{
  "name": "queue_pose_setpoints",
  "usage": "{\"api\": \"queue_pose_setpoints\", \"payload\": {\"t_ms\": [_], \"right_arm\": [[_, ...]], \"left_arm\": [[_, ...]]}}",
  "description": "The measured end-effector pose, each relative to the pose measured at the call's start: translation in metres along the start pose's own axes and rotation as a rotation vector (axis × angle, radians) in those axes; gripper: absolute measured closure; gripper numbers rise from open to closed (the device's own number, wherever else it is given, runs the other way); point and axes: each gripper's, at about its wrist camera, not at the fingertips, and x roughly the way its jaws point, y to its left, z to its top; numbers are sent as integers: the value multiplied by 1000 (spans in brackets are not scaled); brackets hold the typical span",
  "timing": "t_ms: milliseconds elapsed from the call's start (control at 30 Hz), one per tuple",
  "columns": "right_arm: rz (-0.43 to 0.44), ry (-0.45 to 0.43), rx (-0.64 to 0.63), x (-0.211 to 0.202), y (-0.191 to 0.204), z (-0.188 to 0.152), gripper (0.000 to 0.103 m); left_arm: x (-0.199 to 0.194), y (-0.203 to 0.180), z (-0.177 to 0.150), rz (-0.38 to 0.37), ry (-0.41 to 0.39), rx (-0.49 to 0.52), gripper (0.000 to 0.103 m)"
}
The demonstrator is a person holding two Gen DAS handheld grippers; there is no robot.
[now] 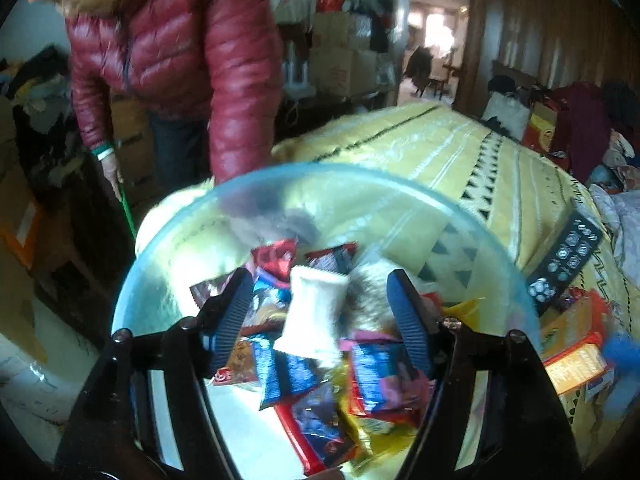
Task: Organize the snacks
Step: 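Move both tools back to the snack pile, right tool grasping a cracker bag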
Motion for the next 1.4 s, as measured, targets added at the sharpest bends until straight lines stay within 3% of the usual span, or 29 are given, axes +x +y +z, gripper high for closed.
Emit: {"api": "queue_pose_setpoints", "payload": {"t_ms": [167,300,500,633,700,867,933,1100,1267,1400], "right_arm": [[-128,20,121,-62,-56,-98,49],[-250,28,318,-118,-129,-169,49],[-401,-26,500,-198,-227,-208,54],[-484,-47,511,-227,-299,-192,64],[-503,-39,496,-223,-334,-170,64],[-518,58,428,-168,-426,-88,60],[-514,101,409,-142,-459,-63,53],[-547,233,455,-72,-542,-19,52],[-483,411,436,-22,-561,-27,32],[-384,524,330,-18,-524,-38,31]], "left_arm": [[-43,-60,-9,-109,-97,135,33],[-76,-134,-32,-293,-108,271,33],[-103,-221,-68,-522,-43,451,34],[-105,-264,-90,-599,-2,523,40],[-101,-276,-99,-618,16,543,40],[-89,-300,-121,-636,45,567,41],[-92,-307,-130,-650,45,597,41],[-96,-312,-146,-648,9,655,41],[-74,-314,-151,-616,81,634,41],[-68,-307,-155,-607,108,617,40]]}}
